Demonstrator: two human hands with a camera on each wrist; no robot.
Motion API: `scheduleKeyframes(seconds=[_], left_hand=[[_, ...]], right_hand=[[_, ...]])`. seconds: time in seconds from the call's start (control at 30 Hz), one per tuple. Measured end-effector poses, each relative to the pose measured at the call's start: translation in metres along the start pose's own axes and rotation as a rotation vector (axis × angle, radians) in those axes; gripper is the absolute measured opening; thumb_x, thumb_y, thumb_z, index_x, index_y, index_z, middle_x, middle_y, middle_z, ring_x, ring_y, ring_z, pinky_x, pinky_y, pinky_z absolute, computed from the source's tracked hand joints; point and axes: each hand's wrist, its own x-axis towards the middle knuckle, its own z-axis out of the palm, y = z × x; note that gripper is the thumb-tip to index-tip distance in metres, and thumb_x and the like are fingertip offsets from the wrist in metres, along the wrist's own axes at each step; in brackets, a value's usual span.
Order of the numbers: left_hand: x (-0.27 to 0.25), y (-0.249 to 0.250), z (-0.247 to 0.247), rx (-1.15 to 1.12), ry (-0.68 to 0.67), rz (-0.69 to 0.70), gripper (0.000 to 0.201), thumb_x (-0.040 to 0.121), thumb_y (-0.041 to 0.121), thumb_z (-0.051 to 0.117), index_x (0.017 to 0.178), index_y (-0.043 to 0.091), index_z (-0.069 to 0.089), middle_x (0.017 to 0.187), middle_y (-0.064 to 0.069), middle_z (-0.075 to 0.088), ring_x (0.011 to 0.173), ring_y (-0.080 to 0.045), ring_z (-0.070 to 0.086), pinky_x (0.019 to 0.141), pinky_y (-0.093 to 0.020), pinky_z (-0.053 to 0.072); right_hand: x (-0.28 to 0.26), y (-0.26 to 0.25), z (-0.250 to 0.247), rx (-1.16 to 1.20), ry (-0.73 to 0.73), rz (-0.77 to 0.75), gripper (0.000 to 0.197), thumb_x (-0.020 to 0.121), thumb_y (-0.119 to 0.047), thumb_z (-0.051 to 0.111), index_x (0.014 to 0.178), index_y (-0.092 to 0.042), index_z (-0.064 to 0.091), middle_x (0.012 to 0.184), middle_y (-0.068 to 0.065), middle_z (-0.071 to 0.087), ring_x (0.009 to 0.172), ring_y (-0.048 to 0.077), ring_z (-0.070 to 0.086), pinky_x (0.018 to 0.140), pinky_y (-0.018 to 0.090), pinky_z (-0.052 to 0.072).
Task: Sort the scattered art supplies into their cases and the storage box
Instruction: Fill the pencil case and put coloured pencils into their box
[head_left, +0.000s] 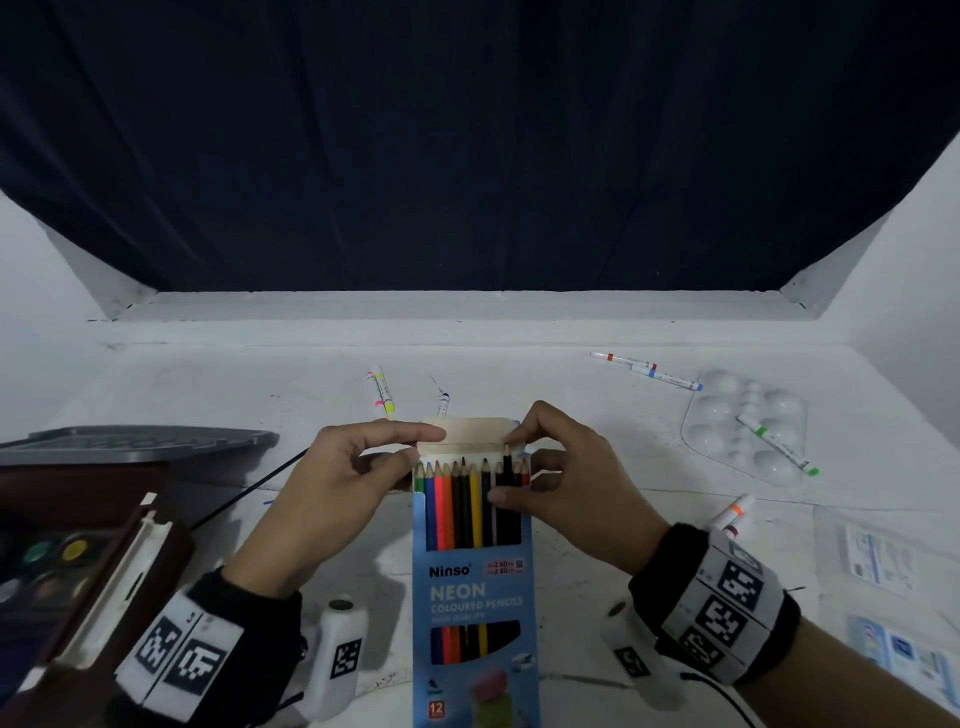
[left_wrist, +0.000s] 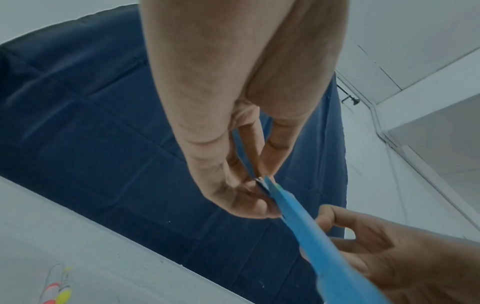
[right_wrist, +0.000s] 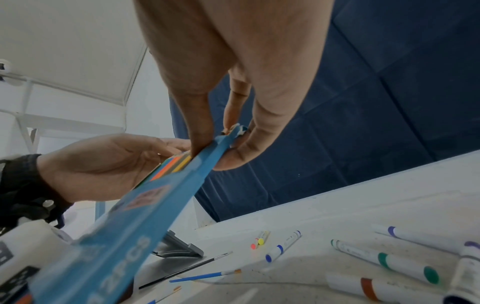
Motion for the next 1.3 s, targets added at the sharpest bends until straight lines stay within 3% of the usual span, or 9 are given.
scheduleKeyframes(seconds=[0.17,0.33,0.47,0.67,0.8,0.9,1.0,1.13,1.3], left_hand=[[-0.004,0.0,-0.003,0.013,-0.056,-0.011,0.041,0.093,0.002,0.063,0.114,0.036,0.074,0.091,-0.033,0.067,0.083,-0.03,0.053,0.092,-0.048,0.051],[-0.002,0.0,0.003,0.06,0.028,0.005,0.052,0.089,-0.007,0.059,0.105,0.04,0.076,0.082,-0.038,0.06,0.075,-0.028,0.049,0.08,-0.041,0.052],[0.0,-0.007,0.012,0.173,0.127,0.08,0.047,0.089,-0.006,0.062,0.102,0.036,0.078,0.068,-0.013,0.069,0.07,-0.041,0.061,0.074,-0.048,0.056],[0.001,-0.008,0.019,0.183,0.193,0.147,0.03,0.098,0.004,0.058,0.103,0.025,0.079,0.089,0.016,0.074,0.077,-0.007,0.07,0.074,-0.021,0.056],[0.0,-0.003,0.019,0.062,0.147,0.076,0.024,0.095,0.013,0.064,0.104,0.03,0.079,0.092,-0.015,0.074,0.087,-0.026,0.071,0.091,-0.034,0.058],[-0.003,0.0,0.018,-0.045,0.077,-0.001,0.03,0.082,0.019,0.079,0.105,0.037,0.077,0.082,-0.039,0.057,0.074,-0.028,0.06,0.088,-0.033,0.051],[-0.004,0.0,0.019,-0.09,0.073,-0.018,0.036,0.076,0.018,0.083,0.106,0.037,0.077,0.074,-0.035,0.054,0.073,-0.025,0.053,0.085,-0.035,0.048],[-0.005,0.0,0.021,-0.124,0.089,-0.028,0.039,0.077,0.013,0.081,0.11,0.033,0.076,0.08,-0.022,0.073,0.082,-0.035,0.069,0.095,-0.038,0.053],[-0.005,-0.002,0.013,-0.09,0.056,-0.001,0.032,0.087,0.014,0.072,0.114,0.032,0.075,0.098,-0.008,0.078,0.099,-0.021,0.072,0.098,-0.024,0.052]], right_hand=[[0.0,-0.001,0.001,0.022,0.017,0.011,0.038,0.069,-0.012,0.089,0.09,-0.02,0.058,0.102,0.004,0.066,0.073,0.021,0.069,0.066,0.042,0.06],[0.0,-0.002,0.002,0.036,0.023,0.025,0.039,0.067,-0.011,0.09,0.093,-0.018,0.061,0.099,0.004,0.067,0.074,0.023,0.07,0.064,0.041,0.06],[-0.001,-0.004,0.001,0.038,0.024,0.022,0.039,0.068,-0.009,0.089,0.095,-0.017,0.061,0.1,0.001,0.066,0.069,0.015,0.068,0.06,0.023,0.053],[-0.005,-0.002,0.0,0.044,0.032,0.023,0.037,0.071,-0.009,0.087,0.098,-0.015,0.063,0.098,-0.003,0.065,0.062,0.01,0.063,0.059,0.026,0.054],[-0.005,0.001,-0.003,0.049,0.047,0.023,0.031,0.072,-0.01,0.087,0.093,-0.015,0.065,0.086,-0.012,0.065,0.056,0.005,0.057,0.059,0.018,0.048],[-0.004,0.006,-0.007,0.035,0.027,0.009,0.021,0.074,-0.007,0.085,0.088,-0.014,0.07,0.092,-0.011,0.066,0.068,0.01,0.064,0.064,0.026,0.056],[-0.003,0.008,-0.008,0.001,-0.024,-0.016,0.027,0.073,-0.003,0.084,0.093,-0.018,0.072,0.101,-0.005,0.062,0.077,0.013,0.065,0.068,0.028,0.057],[-0.002,0.004,-0.012,0.129,-0.069,0.051,0.055,0.067,-0.005,0.089,0.107,-0.019,0.055,0.107,0.0,0.061,0.078,0.029,0.069,0.07,0.041,0.061],[-0.001,0.006,-0.012,0.207,0.051,0.07,0.018,0.085,-0.011,0.075,0.097,-0.014,0.061,0.096,0.008,0.067,0.075,0.024,0.07,0.073,0.035,0.059]])
